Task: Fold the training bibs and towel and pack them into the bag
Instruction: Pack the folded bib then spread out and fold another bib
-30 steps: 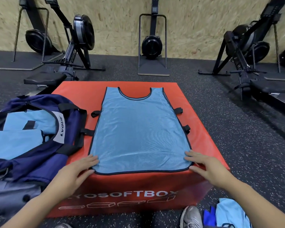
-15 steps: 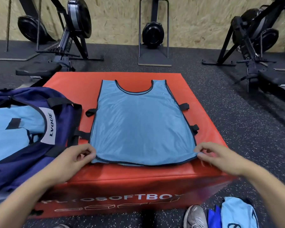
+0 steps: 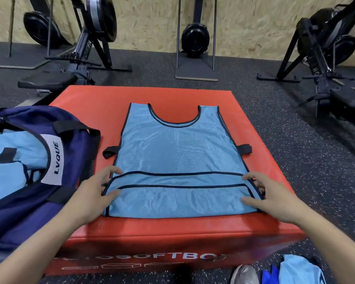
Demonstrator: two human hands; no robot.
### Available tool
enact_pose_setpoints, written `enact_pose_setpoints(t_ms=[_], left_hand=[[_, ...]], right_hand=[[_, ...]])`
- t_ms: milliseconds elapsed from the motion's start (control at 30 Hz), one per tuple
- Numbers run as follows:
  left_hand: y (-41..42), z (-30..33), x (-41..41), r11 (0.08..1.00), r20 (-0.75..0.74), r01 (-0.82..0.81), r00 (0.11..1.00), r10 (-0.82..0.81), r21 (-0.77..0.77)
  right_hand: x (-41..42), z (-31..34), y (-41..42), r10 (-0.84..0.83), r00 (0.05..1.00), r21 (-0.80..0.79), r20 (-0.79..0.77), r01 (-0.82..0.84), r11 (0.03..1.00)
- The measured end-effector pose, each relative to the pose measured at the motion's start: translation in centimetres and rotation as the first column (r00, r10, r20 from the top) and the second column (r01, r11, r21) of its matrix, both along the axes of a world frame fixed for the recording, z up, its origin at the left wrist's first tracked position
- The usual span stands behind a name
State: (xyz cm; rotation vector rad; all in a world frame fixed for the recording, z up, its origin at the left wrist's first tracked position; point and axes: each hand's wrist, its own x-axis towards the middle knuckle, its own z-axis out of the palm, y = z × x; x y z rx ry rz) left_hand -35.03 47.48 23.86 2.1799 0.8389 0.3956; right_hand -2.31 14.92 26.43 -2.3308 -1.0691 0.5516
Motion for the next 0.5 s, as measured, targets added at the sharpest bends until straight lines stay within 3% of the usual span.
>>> enact_pose_setpoints(t_ms=[67, 200, 500], left_hand=[[-0.3, 0.2, 0.1, 0.996, 0.0, -0.018, 1.0, 0.019, 0.087], [-0.5, 0.8, -0.2, 0.983, -0.047, -0.022, 0.998, 0.031, 0.184], [-1.0, 1.0, -0.3, 0.952, -0.192, 0.103, 0.98, -0.048, 0.288]], right_hand=[[0.2, -0.3, -0.1, 0.008, 0.999, 0.001, 0.053, -0.008, 1.0], [0.6, -0.3, -0.1, -0.049, 0.999, 0.041, 0.017, 0.048, 0.998], [0.4, -0.7, 0.7, -0.121, 0.985, -0.007, 0.12, 0.123, 0.992]])
